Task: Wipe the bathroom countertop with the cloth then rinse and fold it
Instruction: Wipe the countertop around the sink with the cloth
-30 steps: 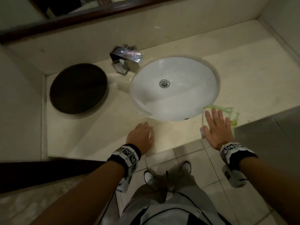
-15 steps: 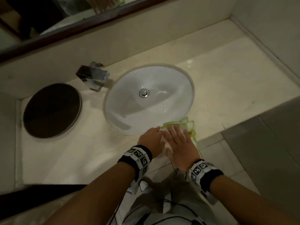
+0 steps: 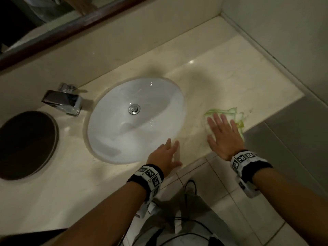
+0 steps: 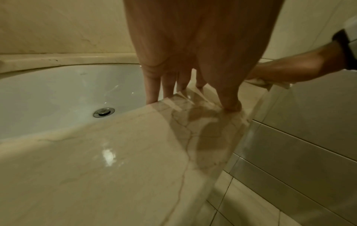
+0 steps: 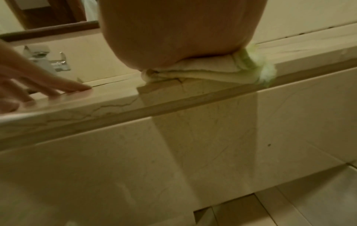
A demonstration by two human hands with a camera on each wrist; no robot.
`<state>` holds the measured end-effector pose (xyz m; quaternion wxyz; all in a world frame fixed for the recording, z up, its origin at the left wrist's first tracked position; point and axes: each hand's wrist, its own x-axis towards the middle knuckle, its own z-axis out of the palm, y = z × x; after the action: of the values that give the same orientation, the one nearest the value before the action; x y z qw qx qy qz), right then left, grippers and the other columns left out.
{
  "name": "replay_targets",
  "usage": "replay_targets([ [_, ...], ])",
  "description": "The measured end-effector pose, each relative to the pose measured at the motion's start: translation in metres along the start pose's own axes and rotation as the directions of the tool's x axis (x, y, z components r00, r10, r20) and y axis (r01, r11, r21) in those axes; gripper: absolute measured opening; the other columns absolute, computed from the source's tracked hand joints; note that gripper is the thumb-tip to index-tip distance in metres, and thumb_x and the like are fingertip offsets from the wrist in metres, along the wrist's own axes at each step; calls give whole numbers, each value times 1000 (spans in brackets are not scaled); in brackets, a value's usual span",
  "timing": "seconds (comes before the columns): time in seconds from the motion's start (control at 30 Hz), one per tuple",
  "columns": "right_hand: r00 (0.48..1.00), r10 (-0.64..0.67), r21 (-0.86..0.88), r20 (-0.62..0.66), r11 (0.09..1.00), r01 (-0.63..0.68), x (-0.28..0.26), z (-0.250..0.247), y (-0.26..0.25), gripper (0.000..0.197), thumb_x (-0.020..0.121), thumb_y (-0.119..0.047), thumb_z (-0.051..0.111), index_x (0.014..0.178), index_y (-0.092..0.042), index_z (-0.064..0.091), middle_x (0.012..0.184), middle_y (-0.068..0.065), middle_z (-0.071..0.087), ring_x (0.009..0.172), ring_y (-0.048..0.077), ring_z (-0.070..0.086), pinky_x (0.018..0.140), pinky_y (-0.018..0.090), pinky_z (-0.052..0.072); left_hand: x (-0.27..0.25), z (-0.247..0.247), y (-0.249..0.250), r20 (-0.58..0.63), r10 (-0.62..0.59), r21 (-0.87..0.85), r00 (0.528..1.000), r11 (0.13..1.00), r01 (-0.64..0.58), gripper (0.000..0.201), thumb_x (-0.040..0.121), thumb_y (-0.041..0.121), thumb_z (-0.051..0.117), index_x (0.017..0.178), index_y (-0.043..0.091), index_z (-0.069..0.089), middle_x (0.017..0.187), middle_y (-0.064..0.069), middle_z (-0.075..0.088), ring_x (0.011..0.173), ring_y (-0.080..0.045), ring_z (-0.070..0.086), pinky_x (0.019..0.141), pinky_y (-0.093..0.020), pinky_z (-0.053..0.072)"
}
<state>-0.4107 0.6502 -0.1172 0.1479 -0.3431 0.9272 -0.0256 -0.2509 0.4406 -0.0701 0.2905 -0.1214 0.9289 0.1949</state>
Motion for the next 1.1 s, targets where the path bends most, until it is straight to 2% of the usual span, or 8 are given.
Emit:
replay_targets([
  [0.23, 999, 49, -8, -13, 999, -49, -3, 6, -28, 71, 91, -46, 11, 155, -16, -1, 162, 10, -6, 148, 31, -10, 118, 55, -5, 5, -2, 2, 17, -40, -26, 999, 999, 40, 84, 87, 61, 55, 153, 35, 9, 162, 5, 7, 136, -24, 39, 108, -41, 38],
  [0.37, 990, -140, 14, -29, 990, 140, -15, 21, -68, 68, 93, -43, 22, 152, -11, 17, 160, 17, 14, 147, 39, 7, 115, 61, 8, 4, -2, 3, 3, -45, -35, 999, 998, 45, 81, 87, 59, 56, 152, 35, 14, 162, 5, 11, 133, -25, 41, 106, -39, 40],
  [0.43, 976, -217, 18, -24, 976, 218, -26, 26, -91, 66, 94, -41, 23, 152, -10, 20, 160, 17, 14, 147, 39, 7, 115, 63, 11, 4, -1, 3, -14, -40, -44, 999, 998, 39, 79, 87, 58, 56, 152, 35, 17, 161, 4, 14, 130, -26, 45, 103, -39, 42],
  [0.53, 975, -218, 25, -47, 975, 219, -33, 27, -98, 67, 93, -39, 28, 153, -12, 21, 161, 13, 13, 149, 35, 4, 116, 61, 10, 4, -1, 4, -25, -38, -59, 999, 998, 36, 77, 87, 58, 56, 151, 37, 18, 160, 3, 18, 127, -27, 48, 101, -39, 43],
  [0.8, 949, -312, 8, -40, 950, 313, -18, 22, -51, 68, 90, -41, 38, 152, -17, 27, 160, 9, 21, 148, 29, 14, 117, 55, 13, 2, -5, 6, 11, -79, -79, 997, 994, 80, 83, 87, 54, 60, 153, 36, 14, 162, 5, 10, 138, -24, 36, 111, -34, 32],
  [0.87, 964, -260, -4, -50, 965, 260, -9, 18, -26, 67, 93, -43, 31, 154, -20, 18, 162, 7, 11, 149, 27, 4, 119, 52, 5, 1, -6, 7, 12, -85, -98, 996, 991, 86, 82, 87, 53, 61, 152, 37, 15, 162, 7, 10, 139, -22, 35, 111, -33, 31],
  [0.93, 983, -176, -11, -51, 984, 175, -1, 9, 4, 67, 95, -47, 20, 155, -21, 10, 163, 6, 2, 149, 26, -4, 120, 51, 4, 0, -6, 8, 13, -92, -112, 996, 989, 93, 82, 87, 53, 61, 152, 37, 14, 162, 8, 9, 139, -21, 35, 111, -33, 31],
  [1.1, 1000, -27, -5, -5, 1000, 27, 14, -12, 57, 71, 90, -52, 3, 155, -23, 2, 163, 5, -3, 149, 24, -6, 118, 48, -2, -1, -6, 8, 9, -104, -142, 994, 984, 105, 83, 86, 54, 62, 152, 40, 14, 161, 10, 9, 140, -20, 34, 113, -32, 29],
])
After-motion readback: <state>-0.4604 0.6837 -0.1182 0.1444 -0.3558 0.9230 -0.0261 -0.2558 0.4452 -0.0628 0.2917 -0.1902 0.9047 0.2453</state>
